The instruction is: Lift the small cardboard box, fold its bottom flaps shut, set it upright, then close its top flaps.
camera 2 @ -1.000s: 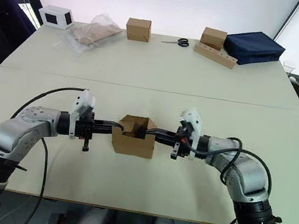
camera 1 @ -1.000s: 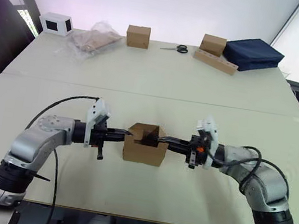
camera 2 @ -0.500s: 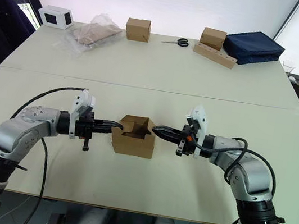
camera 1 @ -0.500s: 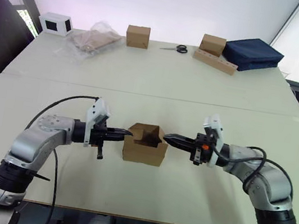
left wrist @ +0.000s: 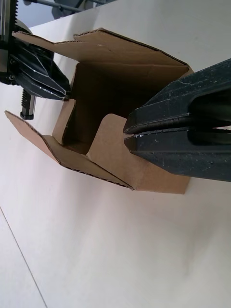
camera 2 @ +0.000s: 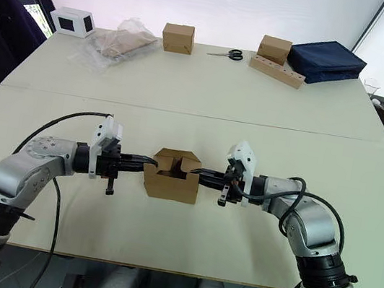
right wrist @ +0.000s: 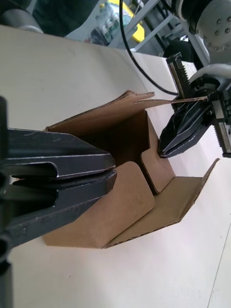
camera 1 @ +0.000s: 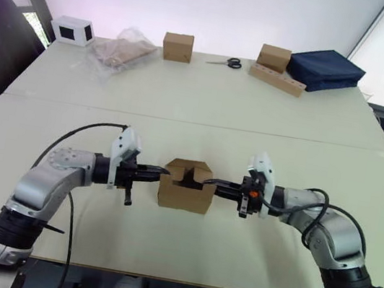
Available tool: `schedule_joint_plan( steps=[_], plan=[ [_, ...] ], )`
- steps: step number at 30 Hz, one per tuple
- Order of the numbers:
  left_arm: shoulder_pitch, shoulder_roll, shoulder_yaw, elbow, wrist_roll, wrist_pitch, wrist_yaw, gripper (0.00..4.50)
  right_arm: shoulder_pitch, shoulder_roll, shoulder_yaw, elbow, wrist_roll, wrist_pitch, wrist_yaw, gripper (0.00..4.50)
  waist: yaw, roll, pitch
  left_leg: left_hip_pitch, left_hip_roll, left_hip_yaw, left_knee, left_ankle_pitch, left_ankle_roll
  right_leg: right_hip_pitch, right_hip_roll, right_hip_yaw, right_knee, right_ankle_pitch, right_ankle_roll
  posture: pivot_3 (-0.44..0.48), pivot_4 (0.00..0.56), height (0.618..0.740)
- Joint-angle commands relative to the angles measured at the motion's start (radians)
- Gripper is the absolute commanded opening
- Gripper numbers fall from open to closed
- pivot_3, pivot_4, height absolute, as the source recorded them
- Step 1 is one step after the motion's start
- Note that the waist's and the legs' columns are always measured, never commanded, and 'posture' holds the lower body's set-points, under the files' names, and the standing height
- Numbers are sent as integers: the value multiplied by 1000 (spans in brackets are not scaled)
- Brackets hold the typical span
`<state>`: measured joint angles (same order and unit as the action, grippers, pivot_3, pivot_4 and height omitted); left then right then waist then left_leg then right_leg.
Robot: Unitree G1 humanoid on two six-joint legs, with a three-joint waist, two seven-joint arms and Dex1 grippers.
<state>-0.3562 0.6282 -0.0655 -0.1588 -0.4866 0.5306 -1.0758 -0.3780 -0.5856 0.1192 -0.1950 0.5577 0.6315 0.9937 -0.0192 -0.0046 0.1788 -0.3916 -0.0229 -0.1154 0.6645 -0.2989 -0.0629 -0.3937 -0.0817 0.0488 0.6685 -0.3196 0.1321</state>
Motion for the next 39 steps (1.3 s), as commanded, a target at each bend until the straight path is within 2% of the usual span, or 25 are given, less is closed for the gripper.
schedule_joint_plan(
  steps=[1, 21, 33, 39],
  plan=[
    [12, 12, -21, -4, 29, -23, -6, 52, -23, 13, 11, -1, -22, -17, -4, 0, 0, 0, 0, 0, 0, 0, 0, 0, 0, 0, 0, 0, 0, 0, 0, 0, 150, 740],
    [6, 15, -38, 1, 58, -39, -22, 52, -29, 6, 38, -1, -85, -21, -8, 0, 0, 0, 0, 0, 0, 0, 0, 0, 0, 1, 0, 0, 0, 0, 0, 0, 150, 740],
    [-22, 60, -103, 11, 174, -105, -10, 52, -62, -36, 69, -24, -157, -29, -11, 0, 2, 1, -1, 2, 0, 0, 0, 0, 0, 3, 0, 0, 0, 0, 0, 0, 150, 740],
    [-41, 75, -105, -8, 176, -94, -12, 52, -87, -65, 66, -66, -165, -5, -4, 0, 2, 1, -1, 3, 0, 0, 0, 0, 0, 3, 0, 0, 0, 0, 0, 0, 150, 740]
  ],
)
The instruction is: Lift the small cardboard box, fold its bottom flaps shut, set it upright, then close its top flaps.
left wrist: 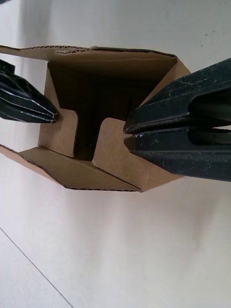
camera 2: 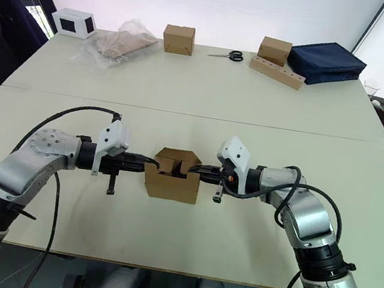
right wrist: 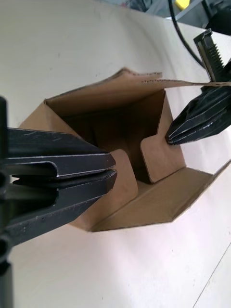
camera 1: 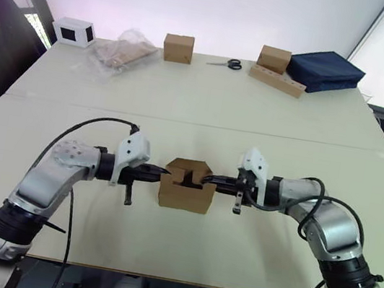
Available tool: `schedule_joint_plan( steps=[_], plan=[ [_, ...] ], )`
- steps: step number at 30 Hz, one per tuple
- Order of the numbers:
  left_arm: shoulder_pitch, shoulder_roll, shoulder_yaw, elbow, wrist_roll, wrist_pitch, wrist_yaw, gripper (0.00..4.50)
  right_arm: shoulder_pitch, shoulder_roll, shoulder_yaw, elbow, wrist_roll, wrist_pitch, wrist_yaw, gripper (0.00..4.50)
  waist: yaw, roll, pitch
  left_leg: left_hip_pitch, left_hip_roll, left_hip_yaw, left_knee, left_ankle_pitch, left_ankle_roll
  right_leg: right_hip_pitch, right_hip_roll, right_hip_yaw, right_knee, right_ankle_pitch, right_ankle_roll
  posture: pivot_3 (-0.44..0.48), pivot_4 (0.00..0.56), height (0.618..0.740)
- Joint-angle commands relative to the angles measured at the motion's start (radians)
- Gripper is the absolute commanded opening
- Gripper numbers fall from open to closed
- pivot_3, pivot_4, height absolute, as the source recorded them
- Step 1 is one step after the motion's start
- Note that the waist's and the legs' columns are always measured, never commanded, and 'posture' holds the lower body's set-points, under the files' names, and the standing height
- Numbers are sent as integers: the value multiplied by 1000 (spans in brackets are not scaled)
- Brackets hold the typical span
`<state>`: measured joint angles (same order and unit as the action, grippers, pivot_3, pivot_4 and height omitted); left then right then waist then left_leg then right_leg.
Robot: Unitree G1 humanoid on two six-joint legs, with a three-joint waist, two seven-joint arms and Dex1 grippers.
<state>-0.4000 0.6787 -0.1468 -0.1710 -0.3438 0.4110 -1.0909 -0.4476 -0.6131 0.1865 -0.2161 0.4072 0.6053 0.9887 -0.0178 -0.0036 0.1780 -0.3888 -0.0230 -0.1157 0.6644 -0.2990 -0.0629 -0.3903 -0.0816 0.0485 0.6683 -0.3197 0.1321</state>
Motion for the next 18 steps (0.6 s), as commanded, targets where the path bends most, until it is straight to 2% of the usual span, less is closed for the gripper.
schedule_joint_plan(
  steps=[1, 11, 14, 18],
  plan=[
    [0, 28, -21, -1, 33, 25, 0, 52, -22, -44, -2, -55, -16, 23, 3, 0, 1, 0, 0, 0, 0, 0, 0, 0, 0, 0, 0, 0, 0, 0, 0, 0, 150, 740],
    [-76, 89, 152, 59, -142, 147, -56, 52, -22, -81, -218, -117, 182, 111, 19, 0, -2, -1, 1, -2, 0, 0, -1, 0, 0, -2, 0, 0, 0, 0, 0, 0, 150, 740],
    [-147, 108, 149, 159, -120, 117, -93, 52, -38, -97, -276, -123, 248, 157, 15, 0, 1, -1, 1, -2, 0, 0, -1, 0, 0, -2, 0, 0, -1, 0, 0, 0, 150, 740],
    [-240, 90, 87, 318, -31, 4, -131, 52, -9, -133, -275, -187, 296, 204, 26, 0, -1, -1, 1, -2, 0, 0, -1, 0, 0, -2, 0, -1, -1, 0, 0, 0, 150, 740]
  ],
)
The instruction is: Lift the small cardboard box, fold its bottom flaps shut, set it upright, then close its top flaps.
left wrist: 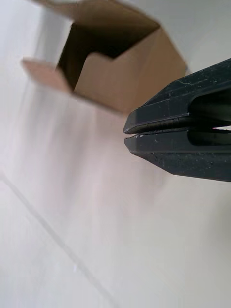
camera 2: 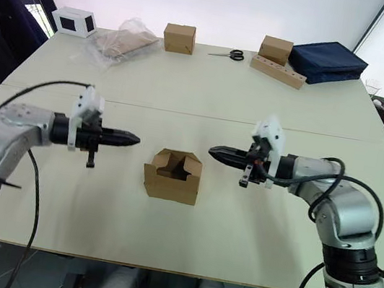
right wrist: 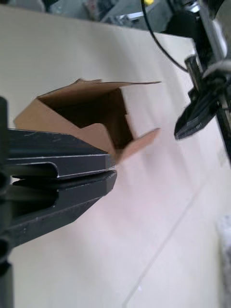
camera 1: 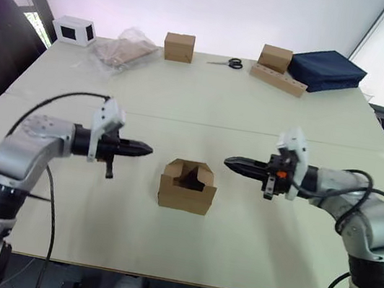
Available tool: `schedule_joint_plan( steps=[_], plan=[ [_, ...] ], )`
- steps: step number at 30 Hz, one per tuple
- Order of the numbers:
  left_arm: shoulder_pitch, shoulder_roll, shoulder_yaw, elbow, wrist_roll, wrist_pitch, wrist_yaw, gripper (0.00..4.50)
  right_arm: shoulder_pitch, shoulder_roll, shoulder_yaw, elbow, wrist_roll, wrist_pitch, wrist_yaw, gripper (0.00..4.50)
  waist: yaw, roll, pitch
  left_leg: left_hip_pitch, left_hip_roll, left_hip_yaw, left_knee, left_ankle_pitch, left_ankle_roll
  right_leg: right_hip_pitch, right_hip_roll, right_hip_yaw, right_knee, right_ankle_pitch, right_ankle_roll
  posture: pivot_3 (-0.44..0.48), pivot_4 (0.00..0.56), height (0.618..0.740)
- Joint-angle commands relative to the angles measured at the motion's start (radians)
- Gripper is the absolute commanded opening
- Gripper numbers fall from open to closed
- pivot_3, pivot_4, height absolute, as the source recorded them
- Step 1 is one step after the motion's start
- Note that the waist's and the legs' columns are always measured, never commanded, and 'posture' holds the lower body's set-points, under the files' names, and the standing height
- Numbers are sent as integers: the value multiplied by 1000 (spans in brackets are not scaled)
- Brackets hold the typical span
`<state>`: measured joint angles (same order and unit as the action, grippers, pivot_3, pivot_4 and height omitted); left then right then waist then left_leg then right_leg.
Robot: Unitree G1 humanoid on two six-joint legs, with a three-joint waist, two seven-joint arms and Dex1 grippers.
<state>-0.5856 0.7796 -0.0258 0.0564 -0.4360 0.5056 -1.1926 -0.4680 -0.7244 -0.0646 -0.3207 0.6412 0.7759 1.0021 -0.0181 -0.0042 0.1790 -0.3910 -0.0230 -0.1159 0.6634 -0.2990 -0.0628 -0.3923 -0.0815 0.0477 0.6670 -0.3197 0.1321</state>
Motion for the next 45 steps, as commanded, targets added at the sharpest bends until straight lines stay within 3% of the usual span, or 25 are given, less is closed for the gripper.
schedule_joint_plan(
  steps=[1, 9, 17, 25, 45],
  plan=[
    [-69, -19, -51, 121, 82, -118, -40, 52, 22, -29, -21, -105, 79, 49, 13, 0, 0, 0, 0, 0, 0, 0, 0, 0, 0, 0, 0, 0, 0, 0, 0, 0, 150, 740],
    [-231, -173, -164, 452, 188, -296, -151, 52, 110, -56, 26, -304, 158, 128, -36, 0, 1, 0, 0, -1, 0, 0, 0, 0, 0, 0, 0, -1, 0, 0, 0, 0, 150, 740],
    [-341, -278, -199, 687, 261, -421, -236, 52, 115, -10, 108, -371, 141, 143, -150, 0, -4, -1, 0, -1, 0, 0, 0, 0, 0, -1, 0, 0, 0, 0, 0, 0, 150, 740],
    [-341, -323, -195, 679, 283, -434, -282, 52, 67, 21, 183, -334, 48, 110, -228, 0, -3, -1, 0, -1, 0, 0, 0, 0, 0, -1, 0, -1, 0, 0, 0, 0, 150, 740],
    [-251, -361, -209, 529, 288, -407, -301, 52, 69, 57, 283, -254, -86, 41, -233, 0, -3, -1, 0, -1, 0, 0, 0, 0, 0, -1, 0, -1, 0, 0, 0, 0, 150, 740]
  ],
)
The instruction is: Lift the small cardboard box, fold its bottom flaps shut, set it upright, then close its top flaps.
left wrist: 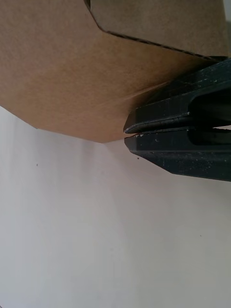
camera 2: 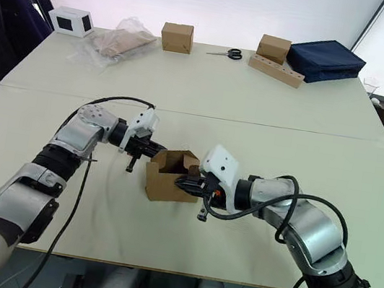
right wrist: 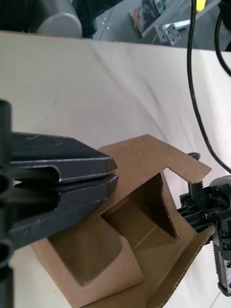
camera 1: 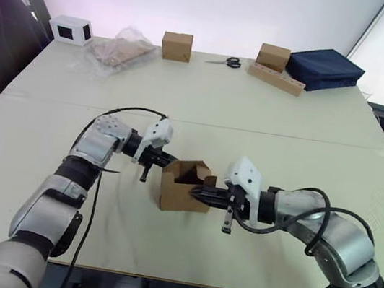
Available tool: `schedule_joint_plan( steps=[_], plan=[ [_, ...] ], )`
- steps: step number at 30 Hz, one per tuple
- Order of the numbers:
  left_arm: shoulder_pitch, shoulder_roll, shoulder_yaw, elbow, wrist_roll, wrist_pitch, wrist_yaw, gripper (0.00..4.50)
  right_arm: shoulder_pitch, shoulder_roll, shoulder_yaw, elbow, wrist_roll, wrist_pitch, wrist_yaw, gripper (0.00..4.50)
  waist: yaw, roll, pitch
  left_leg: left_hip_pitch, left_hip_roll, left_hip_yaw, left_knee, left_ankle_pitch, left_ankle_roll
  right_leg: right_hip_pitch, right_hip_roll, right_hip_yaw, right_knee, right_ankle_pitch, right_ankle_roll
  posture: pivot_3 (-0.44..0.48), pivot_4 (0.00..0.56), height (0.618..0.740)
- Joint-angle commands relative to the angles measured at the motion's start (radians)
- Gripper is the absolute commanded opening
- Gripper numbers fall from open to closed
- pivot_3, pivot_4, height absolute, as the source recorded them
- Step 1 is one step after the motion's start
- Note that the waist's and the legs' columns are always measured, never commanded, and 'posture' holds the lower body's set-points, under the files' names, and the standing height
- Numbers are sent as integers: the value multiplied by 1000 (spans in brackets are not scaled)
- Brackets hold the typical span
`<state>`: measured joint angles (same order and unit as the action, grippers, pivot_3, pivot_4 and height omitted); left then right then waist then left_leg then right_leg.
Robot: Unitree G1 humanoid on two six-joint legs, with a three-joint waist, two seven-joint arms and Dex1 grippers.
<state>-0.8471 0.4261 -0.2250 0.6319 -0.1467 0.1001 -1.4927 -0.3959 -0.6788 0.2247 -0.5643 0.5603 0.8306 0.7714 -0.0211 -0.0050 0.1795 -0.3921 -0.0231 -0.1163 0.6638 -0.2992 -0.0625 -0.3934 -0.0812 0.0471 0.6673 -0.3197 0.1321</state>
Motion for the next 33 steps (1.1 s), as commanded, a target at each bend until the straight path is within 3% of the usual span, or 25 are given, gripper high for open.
schedule_joint_plan(
  steps=[1, 33],
  plan=[
    [14, -9, -9, -53, -2, 1, 0, 52, -5, 14, -3, -8, -8, -12, -3, 0, 0, 0, 0, 0, 0, 0, 0, 0, 0, 0, 0, 0, 0, 0, 0, 0, 150, 740],
    [57, -23, -7, -126, -4, -8, 66, 52, -30, 105, 7, 82, 34, 152, -47, 0, 0, 0, 0, 0, 0, 0, 0, 0, 0, 0, 0, 0, 0, 0, 0, 0, 150, 740]
  ],
)
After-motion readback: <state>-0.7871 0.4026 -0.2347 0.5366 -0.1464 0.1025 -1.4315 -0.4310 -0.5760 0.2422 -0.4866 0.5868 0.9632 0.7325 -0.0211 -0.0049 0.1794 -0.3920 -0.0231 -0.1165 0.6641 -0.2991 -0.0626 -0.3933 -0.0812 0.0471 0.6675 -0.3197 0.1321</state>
